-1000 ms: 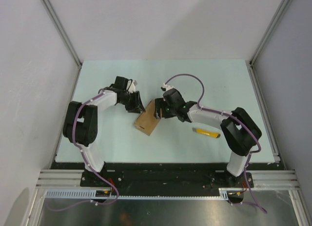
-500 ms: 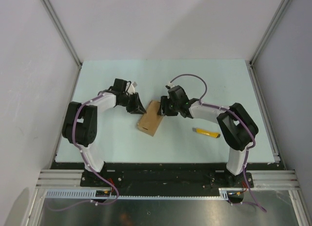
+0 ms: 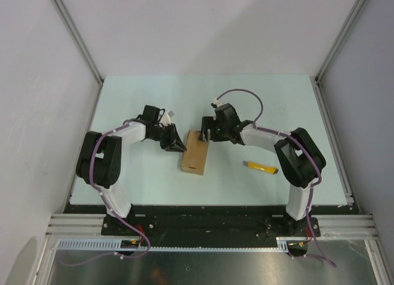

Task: Unpack the express box

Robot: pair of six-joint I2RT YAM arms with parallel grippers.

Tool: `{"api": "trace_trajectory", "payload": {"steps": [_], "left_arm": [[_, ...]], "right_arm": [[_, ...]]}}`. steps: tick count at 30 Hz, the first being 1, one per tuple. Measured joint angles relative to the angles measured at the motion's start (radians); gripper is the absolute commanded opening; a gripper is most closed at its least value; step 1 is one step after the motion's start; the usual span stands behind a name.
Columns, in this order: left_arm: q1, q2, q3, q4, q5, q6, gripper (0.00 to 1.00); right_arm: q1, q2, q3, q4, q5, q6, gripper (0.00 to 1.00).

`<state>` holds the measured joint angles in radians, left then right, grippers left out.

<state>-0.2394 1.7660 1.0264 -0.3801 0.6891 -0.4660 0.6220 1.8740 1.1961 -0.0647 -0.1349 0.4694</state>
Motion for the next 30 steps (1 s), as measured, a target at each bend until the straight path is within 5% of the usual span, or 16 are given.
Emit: {"api": "trace_trajectory", "payload": {"steps": [8, 15, 30], "left_arm": [[0.0, -0.004, -0.031, 0.029, 0.023, -0.081, 0.19], [0.0, -0.029, -0.082, 0.087, 0.021, -0.158, 0.15], [0.014, -0.052, -0.117, 0.124, -0.003, -0.166, 0.13]], "right_arm": [[0.082, 0.0, 0.016, -0.058, 0.026, -0.026, 0.74], [0.095, -0.001, 0.023, -0.095, 0.05, -0.006, 0.57], [0.104, -0.001, 0.037, -0.121, 0.098, 0.011, 0.44]]}}
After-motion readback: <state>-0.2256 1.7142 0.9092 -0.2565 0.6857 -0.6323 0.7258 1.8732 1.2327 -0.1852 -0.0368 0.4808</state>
